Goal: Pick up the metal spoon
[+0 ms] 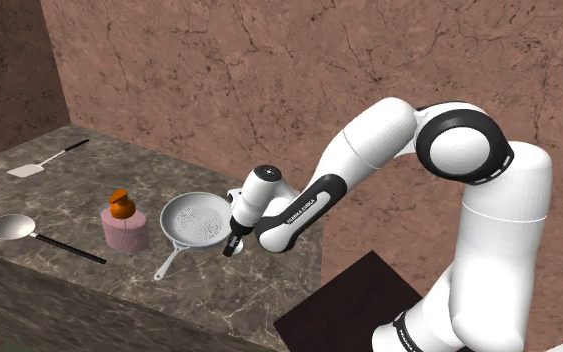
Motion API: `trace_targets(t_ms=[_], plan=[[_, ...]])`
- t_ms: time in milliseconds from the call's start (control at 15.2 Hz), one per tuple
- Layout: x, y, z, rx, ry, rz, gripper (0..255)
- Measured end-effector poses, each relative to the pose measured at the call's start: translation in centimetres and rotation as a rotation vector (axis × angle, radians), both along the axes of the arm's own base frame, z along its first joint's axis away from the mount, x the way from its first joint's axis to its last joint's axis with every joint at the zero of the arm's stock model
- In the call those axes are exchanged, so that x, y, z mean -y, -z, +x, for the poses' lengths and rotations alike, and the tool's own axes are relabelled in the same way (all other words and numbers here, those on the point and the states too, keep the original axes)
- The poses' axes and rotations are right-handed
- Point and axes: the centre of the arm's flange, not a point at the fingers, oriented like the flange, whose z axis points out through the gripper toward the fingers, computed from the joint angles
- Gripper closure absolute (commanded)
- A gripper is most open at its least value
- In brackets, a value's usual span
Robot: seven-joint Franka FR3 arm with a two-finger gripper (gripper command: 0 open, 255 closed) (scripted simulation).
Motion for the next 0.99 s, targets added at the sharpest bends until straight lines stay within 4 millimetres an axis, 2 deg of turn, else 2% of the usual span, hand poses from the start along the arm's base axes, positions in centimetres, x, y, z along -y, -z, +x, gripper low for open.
trace_targets(t_ms=[528, 990], plan=[[0.0, -0.2, 0.0, 0.0, 0.0, 0.0, 255], [-0.1, -3.7, 0.2, 0.0, 0.0, 0.0, 255]])
